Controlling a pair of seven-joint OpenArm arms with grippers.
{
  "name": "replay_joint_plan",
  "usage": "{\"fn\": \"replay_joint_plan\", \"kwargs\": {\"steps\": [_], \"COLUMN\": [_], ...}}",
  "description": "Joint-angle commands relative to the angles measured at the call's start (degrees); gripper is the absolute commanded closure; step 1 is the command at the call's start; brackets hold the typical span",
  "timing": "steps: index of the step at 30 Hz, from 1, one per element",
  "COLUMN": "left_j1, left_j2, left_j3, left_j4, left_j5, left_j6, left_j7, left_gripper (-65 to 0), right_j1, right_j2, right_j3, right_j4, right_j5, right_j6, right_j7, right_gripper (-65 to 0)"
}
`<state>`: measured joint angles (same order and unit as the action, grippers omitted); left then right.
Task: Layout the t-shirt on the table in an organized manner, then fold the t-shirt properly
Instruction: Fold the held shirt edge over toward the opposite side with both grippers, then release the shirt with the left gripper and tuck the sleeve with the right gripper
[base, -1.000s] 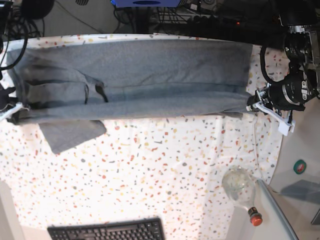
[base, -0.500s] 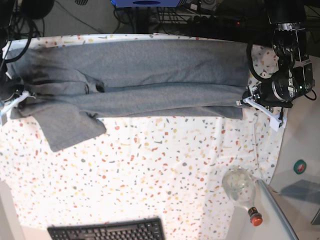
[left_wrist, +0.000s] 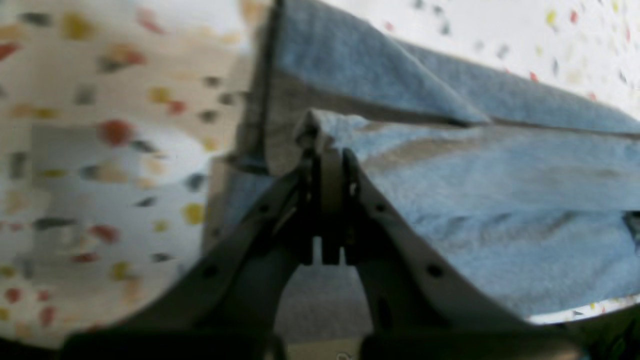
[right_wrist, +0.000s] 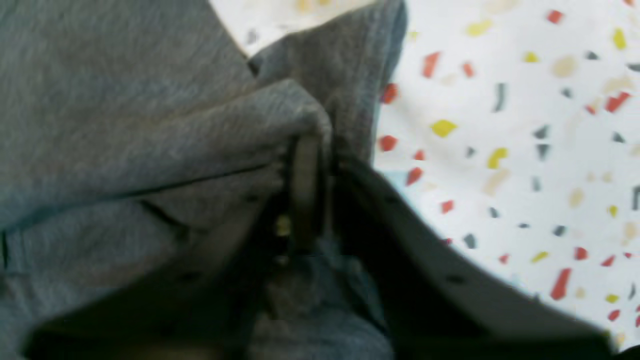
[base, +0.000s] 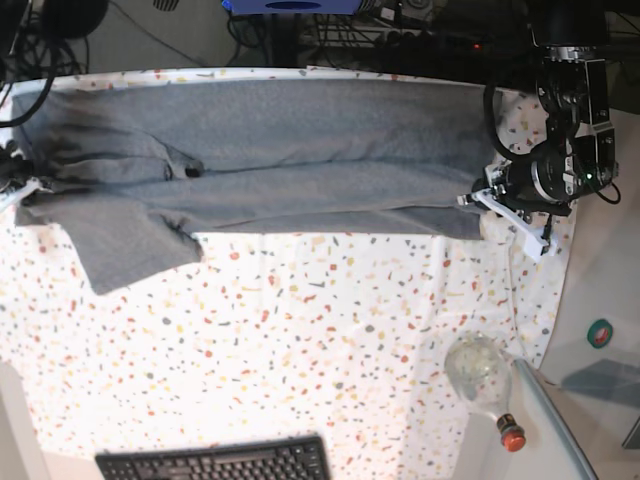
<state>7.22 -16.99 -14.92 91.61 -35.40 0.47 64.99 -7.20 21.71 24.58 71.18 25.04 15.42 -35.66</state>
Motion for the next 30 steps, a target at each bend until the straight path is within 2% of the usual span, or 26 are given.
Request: {"fn": "replay_joint_plan", "kwargs": {"steps": [1,3,6,9,11,14,15,18,19,21,23,25,28,29,30], "left_j1": [-0.8,-0.9,-0.9,-0.9,-0.8,0.4,1.3,3.6,4.8,6.9,9.2,11.2,13.3,13.5,13.6], "left_j2": [-1.0,-1.0,-0.9,-0.7,-0.6,-0.6,-0.6,-0.5,-0.5,-0.5,-0.5,-0.5,-0.5,-0.5,-0.5], "left_j3": [-0.6,-0.9,-4.9,-10.9,-15.7,-22.8,-25.1,-33.0,-35.4,-39.4,-43.0,-46.2,-49.9,-50.9,-51.8], "left_j4": [0.8,1.1,1.2,1.2,1.4,2.8,3.2,3.4,2.8,2.8,2.8,2.8,2.3,1.6,0.5], "left_j5": [-0.3,-0.3,-0.3,-0.5,-0.8,-0.9,-0.9,-0.9,-0.9,-0.6,-0.4,-0.4,-0.4,-0.4,-0.4], "left_j6": [0.1,0.1,0.1,-0.1,-0.2,-1.0,-2.6,-11.0,-14.2,-18.6,-22.6,-25.0,-26.5,-26.6,-26.9], "left_j7": [-0.6,-0.6,-0.7,-0.8,-0.8,-0.8,-0.8,-0.7,-0.7,-0.7,-0.8,-0.8,-0.8,-0.8,-0.8], "left_gripper": [-2.8,-16.0,-37.2,-53.8,-58.9,-59.2,-59.2,-59.2,-59.1,-58.1,-50.8,-35.7,-6.6,0.0,0.0], "right_j1": [0.7,0.1,-1.9,-2.4,-1.4,3.0,5.3,14.5,17.2,22.2,26.5,30.2,33.5,33.6,33.5], "right_j2": [0.6,-0.3,-3.5,-5.2,-5.1,-5.0,-4.9,-4.4,-3.6,-2.9,-2.1,-1.3,-1.2,-1.2,-1.3], "right_j3": [1.7,5.2,9.4,8.4,6.3,1.8,0.1,-4.6,-6.1,-9.2,-12.4,-16.0,-19.4,-19.8,-20.1], "right_j4": [1.7,4.2,11.2,17.0,17.5,14.1,11.3,-0.9,-5.1,-12.3,-20.3,-28.5,-37.5,-38.3,-38.4], "right_j5": [0.3,0.3,0.1,-0.1,-0.1,-0.1,-0.1,-0.2,-0.2,-0.2,-0.4,-2.2,-4.8,-4.8,-4.9], "right_j6": [-0.1,-0.1,-0.1,-0.1,-0.1,-0.2,-0.2,-0.2,-0.2,-0.2,-0.2,-0.2,-0.1,-0.1,-0.1], "right_j7": [0.9,0.9,0.9,0.8,0.8,0.8,0.8,1.0,1.2,1.9,5.5,10.3,15.0,15.7,16.6], "right_gripper": [-15.0,-17.4,-18.3,-18.3,-18.3,-21.6,-25.1,-37.7,-39.8,-39.8,-39.8,-39.9,-39.8,-39.8,-39.8]}}
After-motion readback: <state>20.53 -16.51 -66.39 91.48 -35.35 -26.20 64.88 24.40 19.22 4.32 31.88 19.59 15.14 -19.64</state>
